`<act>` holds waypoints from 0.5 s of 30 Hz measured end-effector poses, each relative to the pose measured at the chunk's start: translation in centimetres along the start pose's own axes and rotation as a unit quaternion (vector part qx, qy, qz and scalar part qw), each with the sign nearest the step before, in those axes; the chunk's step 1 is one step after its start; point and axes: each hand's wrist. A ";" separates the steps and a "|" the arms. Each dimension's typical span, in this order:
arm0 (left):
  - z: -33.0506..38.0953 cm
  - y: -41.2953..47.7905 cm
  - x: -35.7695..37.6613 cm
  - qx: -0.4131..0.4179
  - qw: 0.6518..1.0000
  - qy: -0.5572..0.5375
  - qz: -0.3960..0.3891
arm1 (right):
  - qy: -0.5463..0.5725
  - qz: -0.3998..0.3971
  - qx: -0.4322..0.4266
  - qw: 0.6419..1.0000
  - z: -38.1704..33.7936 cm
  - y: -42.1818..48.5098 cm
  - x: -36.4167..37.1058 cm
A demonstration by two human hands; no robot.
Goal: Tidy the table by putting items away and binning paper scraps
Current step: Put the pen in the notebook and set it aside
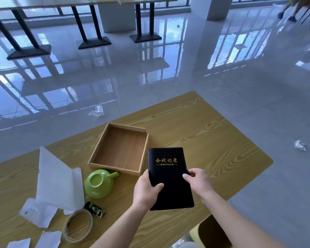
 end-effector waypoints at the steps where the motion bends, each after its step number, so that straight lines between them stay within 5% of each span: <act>1: 0.4 0.4 0.3 -0.002 1.000 -0.004 0.001 | -0.002 0.008 -0.003 1.000 -0.1 0.5 -0.3; 15: 6.0 10.2 10.3 -0.053 0.998 -0.012 0.020 | -0.058 -0.005 -0.039 0.997 2.3 14.0 -8.7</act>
Point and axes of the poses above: each hand's wrist, its own y-axis towards the middle knuckle, its own x-axis out of the palm, z = x × y, and after that the axes turned 12 degrees about -y, right-handed
